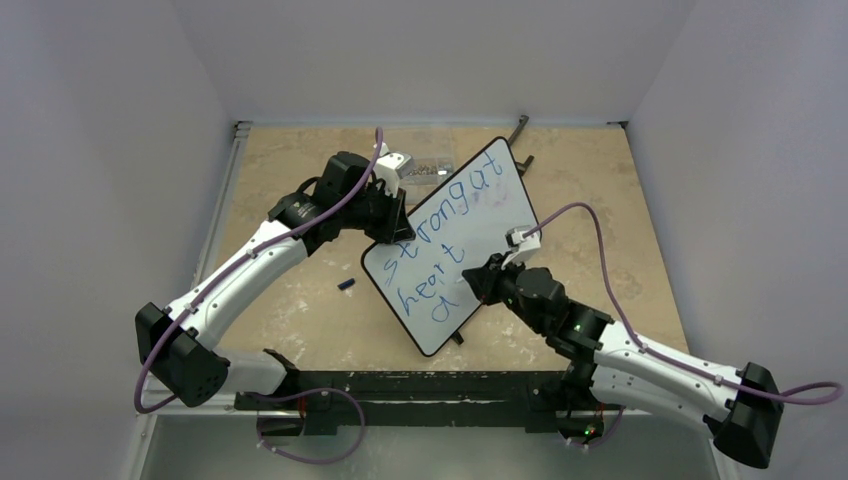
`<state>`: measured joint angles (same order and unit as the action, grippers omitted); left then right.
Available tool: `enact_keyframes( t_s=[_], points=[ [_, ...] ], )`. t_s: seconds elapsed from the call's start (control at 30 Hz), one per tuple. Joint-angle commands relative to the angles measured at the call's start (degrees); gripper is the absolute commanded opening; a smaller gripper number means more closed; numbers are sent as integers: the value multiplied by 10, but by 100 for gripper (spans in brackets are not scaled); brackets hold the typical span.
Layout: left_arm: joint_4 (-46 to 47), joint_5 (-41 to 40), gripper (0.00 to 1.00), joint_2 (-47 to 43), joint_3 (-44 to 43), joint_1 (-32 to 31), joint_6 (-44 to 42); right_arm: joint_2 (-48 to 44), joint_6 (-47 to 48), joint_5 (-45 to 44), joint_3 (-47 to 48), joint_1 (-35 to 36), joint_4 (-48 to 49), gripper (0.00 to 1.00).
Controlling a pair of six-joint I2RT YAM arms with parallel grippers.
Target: Write a sentence on the whiteboard
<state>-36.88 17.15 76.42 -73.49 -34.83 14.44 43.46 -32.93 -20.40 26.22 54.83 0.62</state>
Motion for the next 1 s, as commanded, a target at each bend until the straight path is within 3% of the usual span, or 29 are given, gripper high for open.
enact_keyframes(
  t_s=[0.0,0.97],
  points=[
    [-72,-162,0,11,12,13,-84,15,14,-25,18,-2,59,0],
    [-72,-158,0,10,11,13,-83,56,9,-25,-12,-2,97,0]
  ],
)
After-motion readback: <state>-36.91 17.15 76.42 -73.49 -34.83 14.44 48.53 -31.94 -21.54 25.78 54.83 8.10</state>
